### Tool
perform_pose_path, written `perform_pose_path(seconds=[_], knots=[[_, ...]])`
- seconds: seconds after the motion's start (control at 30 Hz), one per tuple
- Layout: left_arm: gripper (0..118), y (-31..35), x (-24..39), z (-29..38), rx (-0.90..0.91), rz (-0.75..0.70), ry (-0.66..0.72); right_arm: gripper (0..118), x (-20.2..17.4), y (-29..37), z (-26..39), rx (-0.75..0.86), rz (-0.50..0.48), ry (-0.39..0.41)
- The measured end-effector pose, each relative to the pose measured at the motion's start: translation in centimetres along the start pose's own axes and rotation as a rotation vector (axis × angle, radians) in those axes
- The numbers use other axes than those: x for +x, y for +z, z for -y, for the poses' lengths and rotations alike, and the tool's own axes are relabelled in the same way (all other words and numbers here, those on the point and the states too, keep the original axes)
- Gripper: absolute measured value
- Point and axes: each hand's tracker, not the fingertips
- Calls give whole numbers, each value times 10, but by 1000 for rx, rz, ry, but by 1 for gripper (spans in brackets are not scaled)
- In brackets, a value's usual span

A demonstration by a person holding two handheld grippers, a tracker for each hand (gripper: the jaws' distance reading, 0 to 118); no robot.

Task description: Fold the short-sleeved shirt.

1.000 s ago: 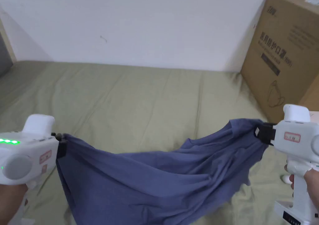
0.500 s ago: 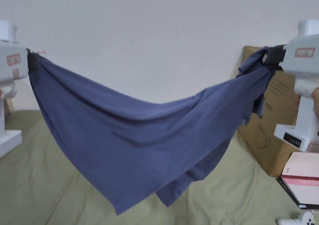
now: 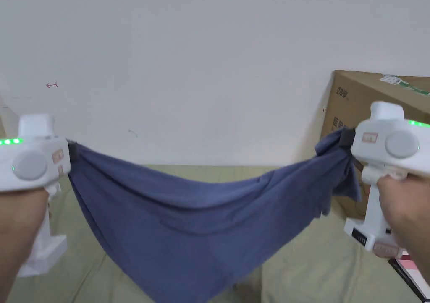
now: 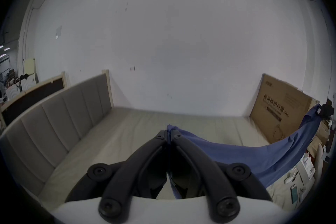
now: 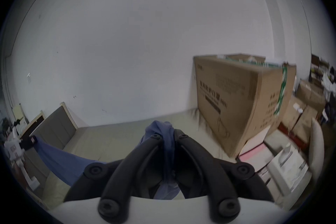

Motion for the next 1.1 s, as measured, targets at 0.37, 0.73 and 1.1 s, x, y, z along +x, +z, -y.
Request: perform_pose_path(seconds=[0.37,0.73,1.1], knots=[[1,100,-37,80,-114,109,-34,8,61,93,87,-67,-56,-3],[1,166,-88,283,-727,88,-43,8,125,161,330,-557,68,-6],[104,264,-39,225,-170,88,-123,106,93,216,284,-287,17,25]])
